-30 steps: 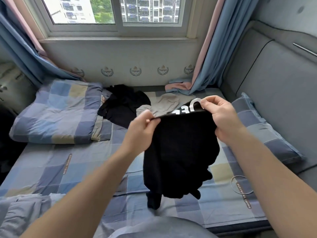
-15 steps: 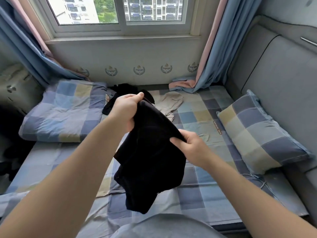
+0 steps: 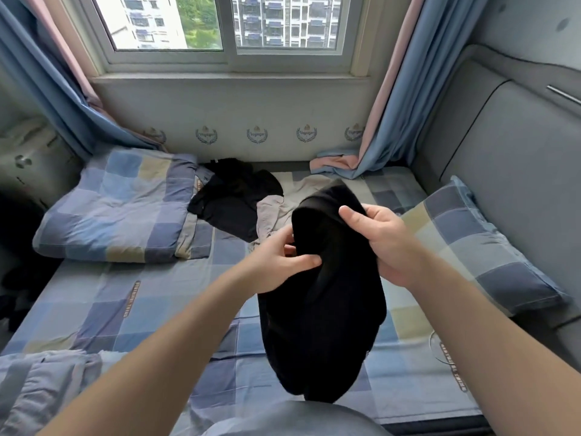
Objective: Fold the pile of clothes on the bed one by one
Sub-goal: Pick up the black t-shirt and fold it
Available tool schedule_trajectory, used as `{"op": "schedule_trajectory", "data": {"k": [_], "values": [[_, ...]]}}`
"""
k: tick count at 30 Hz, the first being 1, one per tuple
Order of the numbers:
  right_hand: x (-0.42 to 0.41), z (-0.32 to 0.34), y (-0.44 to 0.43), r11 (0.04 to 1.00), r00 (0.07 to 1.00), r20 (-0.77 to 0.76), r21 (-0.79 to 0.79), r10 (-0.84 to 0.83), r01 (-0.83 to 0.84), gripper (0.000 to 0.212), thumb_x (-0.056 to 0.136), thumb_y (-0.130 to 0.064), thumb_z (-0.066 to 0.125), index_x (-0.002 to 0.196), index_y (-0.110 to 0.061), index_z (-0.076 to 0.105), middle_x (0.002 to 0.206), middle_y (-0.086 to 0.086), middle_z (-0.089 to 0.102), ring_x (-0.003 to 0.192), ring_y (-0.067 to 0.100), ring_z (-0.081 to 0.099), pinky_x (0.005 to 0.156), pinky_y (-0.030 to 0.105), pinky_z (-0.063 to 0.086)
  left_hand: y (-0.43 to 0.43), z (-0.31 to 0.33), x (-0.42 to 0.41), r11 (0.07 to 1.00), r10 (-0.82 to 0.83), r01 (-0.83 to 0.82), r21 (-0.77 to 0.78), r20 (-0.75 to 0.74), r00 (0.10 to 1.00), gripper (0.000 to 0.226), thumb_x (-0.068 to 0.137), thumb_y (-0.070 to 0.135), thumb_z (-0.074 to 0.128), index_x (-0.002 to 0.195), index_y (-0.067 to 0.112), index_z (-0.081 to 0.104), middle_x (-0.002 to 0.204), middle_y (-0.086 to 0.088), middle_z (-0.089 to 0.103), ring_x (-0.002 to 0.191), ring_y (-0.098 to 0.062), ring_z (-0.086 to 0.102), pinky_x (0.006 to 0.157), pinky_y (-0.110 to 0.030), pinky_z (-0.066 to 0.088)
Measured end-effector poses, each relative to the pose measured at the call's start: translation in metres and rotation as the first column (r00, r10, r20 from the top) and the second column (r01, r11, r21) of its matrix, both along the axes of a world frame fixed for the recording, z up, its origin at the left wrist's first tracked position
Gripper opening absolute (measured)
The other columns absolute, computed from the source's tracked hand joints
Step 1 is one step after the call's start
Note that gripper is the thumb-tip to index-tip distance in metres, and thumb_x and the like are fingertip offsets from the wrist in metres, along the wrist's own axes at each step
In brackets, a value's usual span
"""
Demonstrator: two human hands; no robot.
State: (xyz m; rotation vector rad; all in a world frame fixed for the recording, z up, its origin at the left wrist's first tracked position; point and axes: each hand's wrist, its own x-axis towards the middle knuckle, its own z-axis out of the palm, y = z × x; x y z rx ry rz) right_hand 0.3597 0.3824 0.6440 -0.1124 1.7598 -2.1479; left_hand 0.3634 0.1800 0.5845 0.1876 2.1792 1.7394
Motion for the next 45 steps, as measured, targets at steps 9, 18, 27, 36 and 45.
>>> {"op": "schedule_trajectory", "data": {"k": [9, 18, 27, 36, 45], "values": [[-0.008, -0.006, 0.026, 0.995, 0.998, 0.032, 0.074, -0.062, 0.059, 0.029, 0.1, -0.023, 0.057, 0.115, -0.002, 0.07, 0.108, 0.018, 0.073, 0.093, 0.023, 0.071, 0.085, 0.033, 0.058, -0.007, 0.015, 0.0, 0.993, 0.048, -0.052, 0.105, 0.039, 0.998, 0.011, 0.095, 0.016, 0.069, 0.104, 0.012, 0.074, 0.101, -0.006, 0.076, 0.094, -0.021, 0.072, 0.087, -0.033, 0.058], [0.007, -0.023, 0.004, 0.876, 0.946, -0.205, 0.464, 0.251, -0.132, 0.053, 0.08, -0.04, 0.077, 0.127, -0.031, 0.056, 0.122, -0.009, 0.066, 0.116, 0.005, 0.062, 0.094, 0.025, 0.053, -0.003, 0.071, -0.008, 0.992, 0.128, -0.128, 0.007, -0.09, 0.988, 0.031, 0.1, 0.025, 0.059, 0.1, -0.004, 0.07, 0.086, -0.017, 0.064, 0.08, -0.026, 0.059, 0.074, -0.038, 0.044], [0.0, -0.04, -0.052, 0.758, 0.871, -0.453, 0.632, 0.192, 0.161, 0.01, 0.087, -0.015, 0.064, 0.082, -0.023, 0.059, 0.074, -0.005, 0.063, 0.067, 0.013, 0.058, 0.061, 0.027, 0.047, -0.033, 0.078, 0.002, 0.945, 0.038, -0.125, -0.301, -0.281, 0.959, 0.014, 0.094, 0.015, 0.065, 0.085, 0.009, 0.075, 0.065, -0.003, 0.062, 0.059, -0.011, 0.052, 0.057, -0.025, 0.041], [-0.088, 0.008, -0.06, 0.378, 0.836, -0.49, 0.843, 0.247, 0.383, 0.023, 0.08, 0.0, 0.048, 0.075, -0.021, 0.056, 0.087, 0.005, 0.062, 0.088, 0.029, 0.058, 0.074, 0.036, 0.048, -0.17, 0.116, -0.037, 0.395, 0.01, -0.469, -0.79, -0.507, 0.862, 0.032, 0.08, 0.002, 0.052, 0.082, 0.032, 0.062, 0.097, -0.001, 0.061, 0.087, -0.027, 0.056, 0.08, -0.038, 0.054], [-0.123, 0.118, -0.131, 0.725, 0.881, -0.467, 0.632, 0.072, 0.275, 0.017, 0.091, -0.015, 0.049, 0.078, -0.013, 0.06, 0.072, 0.006, 0.056, 0.067, 0.024, 0.049, 0.062, 0.035, 0.037, -0.278, 0.187, -0.052, 0.737, 0.36, -0.518, -0.434, -0.398, 0.844, 0.02, 0.095, 0.001, 0.053, 0.093, 0.013, 0.07, 0.093, -0.008, 0.069, 0.087, -0.024, 0.062, 0.08, -0.035, 0.056]]}}
